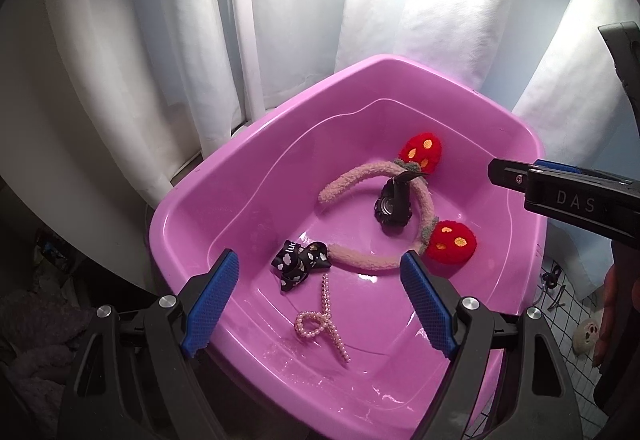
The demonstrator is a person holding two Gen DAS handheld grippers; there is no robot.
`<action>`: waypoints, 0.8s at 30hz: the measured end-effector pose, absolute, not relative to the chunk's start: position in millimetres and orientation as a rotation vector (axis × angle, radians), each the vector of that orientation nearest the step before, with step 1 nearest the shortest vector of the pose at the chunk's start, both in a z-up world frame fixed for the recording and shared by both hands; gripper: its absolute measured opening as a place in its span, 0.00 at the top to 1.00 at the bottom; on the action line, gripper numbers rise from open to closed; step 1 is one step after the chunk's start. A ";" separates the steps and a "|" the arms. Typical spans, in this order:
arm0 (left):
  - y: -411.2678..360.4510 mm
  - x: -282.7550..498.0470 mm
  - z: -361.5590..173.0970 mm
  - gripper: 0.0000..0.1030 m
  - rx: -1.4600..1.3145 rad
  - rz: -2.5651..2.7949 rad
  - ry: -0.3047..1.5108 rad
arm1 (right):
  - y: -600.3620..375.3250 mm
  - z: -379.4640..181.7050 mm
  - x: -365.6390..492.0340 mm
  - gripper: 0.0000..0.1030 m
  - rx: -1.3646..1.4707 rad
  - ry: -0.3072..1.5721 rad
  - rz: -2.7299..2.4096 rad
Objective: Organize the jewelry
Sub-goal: 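Move both tools away from the basin toward the plush keychain and rings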
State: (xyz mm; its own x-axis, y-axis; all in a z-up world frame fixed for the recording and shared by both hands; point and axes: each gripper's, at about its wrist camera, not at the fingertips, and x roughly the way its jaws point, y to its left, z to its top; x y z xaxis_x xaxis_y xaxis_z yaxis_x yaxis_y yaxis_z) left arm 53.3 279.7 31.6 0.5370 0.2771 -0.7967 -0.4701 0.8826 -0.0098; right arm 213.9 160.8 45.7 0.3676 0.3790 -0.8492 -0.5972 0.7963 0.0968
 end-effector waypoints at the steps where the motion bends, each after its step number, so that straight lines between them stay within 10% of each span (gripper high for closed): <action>1: 277.6 52.4 32.6 0.21 -0.233 0.448 0.898 | 157.5 46.7 211.6 0.40 -0.239 1.013 0.635; 24: 167.0 11.0 43.3 0.18 -0.174 0.310 0.857 | -47.7 38.1 105.3 0.37 -0.039 0.973 0.515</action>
